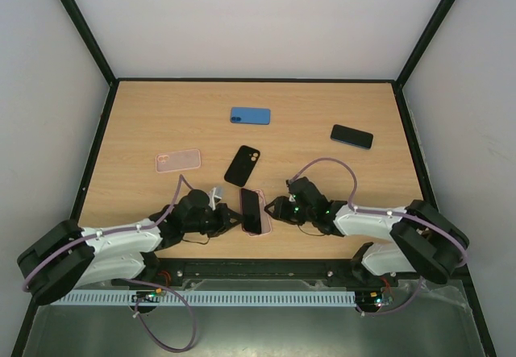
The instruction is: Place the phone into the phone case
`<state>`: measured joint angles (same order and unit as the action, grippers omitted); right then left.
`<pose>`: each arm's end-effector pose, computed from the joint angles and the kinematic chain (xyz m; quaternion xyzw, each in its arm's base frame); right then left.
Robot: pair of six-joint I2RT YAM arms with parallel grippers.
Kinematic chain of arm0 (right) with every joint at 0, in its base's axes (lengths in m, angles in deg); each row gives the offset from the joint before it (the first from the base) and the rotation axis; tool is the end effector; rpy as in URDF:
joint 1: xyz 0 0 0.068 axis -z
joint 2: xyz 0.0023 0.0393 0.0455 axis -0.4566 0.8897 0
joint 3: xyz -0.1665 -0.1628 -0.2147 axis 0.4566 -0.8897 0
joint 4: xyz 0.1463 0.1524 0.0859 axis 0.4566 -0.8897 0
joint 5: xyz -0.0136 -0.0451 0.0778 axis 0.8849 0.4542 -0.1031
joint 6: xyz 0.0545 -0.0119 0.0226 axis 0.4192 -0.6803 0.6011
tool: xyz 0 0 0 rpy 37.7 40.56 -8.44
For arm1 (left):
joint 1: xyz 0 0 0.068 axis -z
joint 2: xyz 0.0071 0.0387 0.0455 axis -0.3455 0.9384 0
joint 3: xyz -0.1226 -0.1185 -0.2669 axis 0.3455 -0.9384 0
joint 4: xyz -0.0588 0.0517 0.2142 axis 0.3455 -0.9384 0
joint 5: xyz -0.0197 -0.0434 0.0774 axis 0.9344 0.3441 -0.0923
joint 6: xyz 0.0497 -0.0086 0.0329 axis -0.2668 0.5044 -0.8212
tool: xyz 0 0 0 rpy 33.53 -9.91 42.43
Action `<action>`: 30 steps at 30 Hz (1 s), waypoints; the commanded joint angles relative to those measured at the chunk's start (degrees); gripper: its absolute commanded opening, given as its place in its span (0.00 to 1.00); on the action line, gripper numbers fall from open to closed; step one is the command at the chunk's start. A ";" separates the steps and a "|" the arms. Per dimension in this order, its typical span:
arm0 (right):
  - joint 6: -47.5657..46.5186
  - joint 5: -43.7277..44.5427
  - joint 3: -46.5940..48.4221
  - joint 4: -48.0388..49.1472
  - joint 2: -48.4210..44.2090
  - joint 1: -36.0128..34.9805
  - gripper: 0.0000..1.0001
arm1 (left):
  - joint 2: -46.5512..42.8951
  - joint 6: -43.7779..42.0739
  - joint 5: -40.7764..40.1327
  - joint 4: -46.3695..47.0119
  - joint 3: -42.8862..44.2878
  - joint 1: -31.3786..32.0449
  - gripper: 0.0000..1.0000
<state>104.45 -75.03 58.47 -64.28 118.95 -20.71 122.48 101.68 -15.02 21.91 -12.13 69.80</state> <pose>0.1219 0.1599 0.2055 -0.0060 0.8954 0.4316 0.1093 0.0923 -0.1314 0.2101 -0.0998 0.8434 -0.5166 0.1089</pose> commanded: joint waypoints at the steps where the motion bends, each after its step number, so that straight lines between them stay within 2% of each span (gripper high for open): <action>1: 2.95 -1.57 -2.00 6.02 1.40 -0.24 0.32 | 1.20 -0.15 -0.63 1.93 0.80 0.16 0.02; 7: 4.07 -1.09 -2.84 7.60 3.01 -0.37 0.28 | 3.64 -2.77 -1.61 0.92 2.47 0.16 0.02; 13: 5.21 -1.68 -3.60 9.86 3.59 -1.08 0.22 | 7.10 -2.79 -0.18 3.73 2.65 0.10 0.02; 23: 9.64 -2.94 -5.18 16.97 6.62 -4.25 0.21 | 10.09 -2.60 0.53 5.30 2.90 0.16 0.02; 28: 10.94 -3.06 -5.90 19.28 7.88 -5.04 0.21 | 9.92 -4.39 -0.23 2.25 3.59 0.16 0.02; 30: 10.16 -2.70 -5.95 18.86 7.39 -5.03 0.22 | 9.50 -5.34 -1.16 0.04 4.04 0.16 0.05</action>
<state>113.89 -76.45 53.33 -47.56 125.53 -24.25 131.72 98.16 -13.73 26.24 -9.94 69.82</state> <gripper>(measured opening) 0.214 0.043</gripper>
